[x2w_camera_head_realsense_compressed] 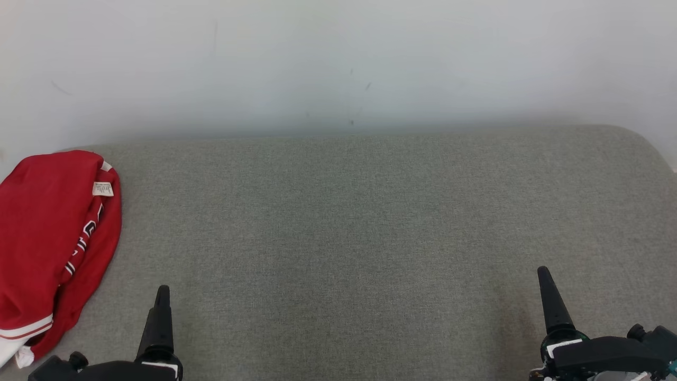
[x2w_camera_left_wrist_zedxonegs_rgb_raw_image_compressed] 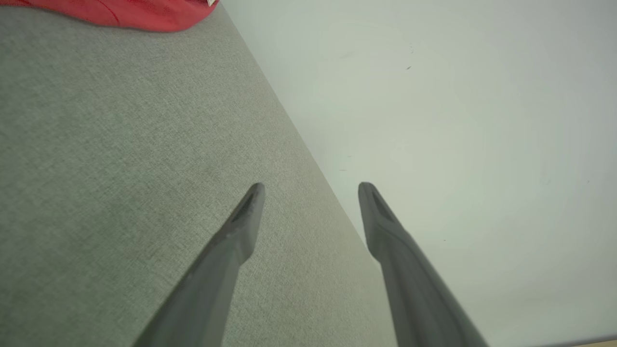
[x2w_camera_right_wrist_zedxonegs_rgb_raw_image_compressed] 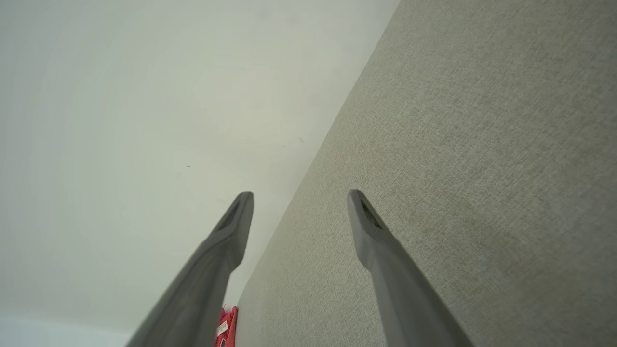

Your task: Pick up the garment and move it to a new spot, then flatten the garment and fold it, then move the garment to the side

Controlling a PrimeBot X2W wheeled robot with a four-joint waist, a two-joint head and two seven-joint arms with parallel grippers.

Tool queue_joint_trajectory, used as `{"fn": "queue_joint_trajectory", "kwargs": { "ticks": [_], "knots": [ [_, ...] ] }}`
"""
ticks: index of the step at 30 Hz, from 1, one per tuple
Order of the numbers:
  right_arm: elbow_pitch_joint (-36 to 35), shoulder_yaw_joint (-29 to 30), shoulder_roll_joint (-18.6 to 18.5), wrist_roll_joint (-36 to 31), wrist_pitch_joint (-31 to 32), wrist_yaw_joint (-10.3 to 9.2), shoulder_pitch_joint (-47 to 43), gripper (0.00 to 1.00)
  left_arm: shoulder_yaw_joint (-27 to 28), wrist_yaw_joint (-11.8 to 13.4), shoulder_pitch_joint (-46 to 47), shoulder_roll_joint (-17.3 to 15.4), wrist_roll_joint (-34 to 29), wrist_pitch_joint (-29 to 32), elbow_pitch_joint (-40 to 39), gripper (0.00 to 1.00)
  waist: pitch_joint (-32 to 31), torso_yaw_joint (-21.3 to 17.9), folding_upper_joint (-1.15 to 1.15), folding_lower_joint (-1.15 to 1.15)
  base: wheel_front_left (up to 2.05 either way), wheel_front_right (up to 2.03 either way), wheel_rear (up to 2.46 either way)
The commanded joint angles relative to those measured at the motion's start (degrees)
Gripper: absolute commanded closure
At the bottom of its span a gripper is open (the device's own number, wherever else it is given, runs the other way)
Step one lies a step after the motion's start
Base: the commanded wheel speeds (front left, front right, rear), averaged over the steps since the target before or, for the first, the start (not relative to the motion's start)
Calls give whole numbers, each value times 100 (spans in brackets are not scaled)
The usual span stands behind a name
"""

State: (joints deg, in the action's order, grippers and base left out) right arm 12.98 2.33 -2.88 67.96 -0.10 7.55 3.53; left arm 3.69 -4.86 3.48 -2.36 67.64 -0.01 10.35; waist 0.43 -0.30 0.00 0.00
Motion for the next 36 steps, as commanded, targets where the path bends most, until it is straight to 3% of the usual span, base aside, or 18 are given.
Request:
{"fn": "queue_joint_trajectory", "kwargs": {
  "ticks": [1, 16, 36],
  "knots": [
    [-115, -29, -36, -289, -62, -3, 108, 0, -42, 37, 9, -37, -285, -67, -145, 0, -1, -3, 0, 0, 0, 0, 0],
    [-45, -114, -2, -2195, -381, -4, 114, 0, -315, 303, -92, -137, -2028, -382, -325, 0, 3, -31, 0, 0, 0, 0, 0],
    [85, -172, 0, -3587, -721, -6, 165, 0, -532, 485, -175, -238, -3357, -725, -554, 0, 1, -26, 0, 0, 0, 0, 0]
  ]
}}
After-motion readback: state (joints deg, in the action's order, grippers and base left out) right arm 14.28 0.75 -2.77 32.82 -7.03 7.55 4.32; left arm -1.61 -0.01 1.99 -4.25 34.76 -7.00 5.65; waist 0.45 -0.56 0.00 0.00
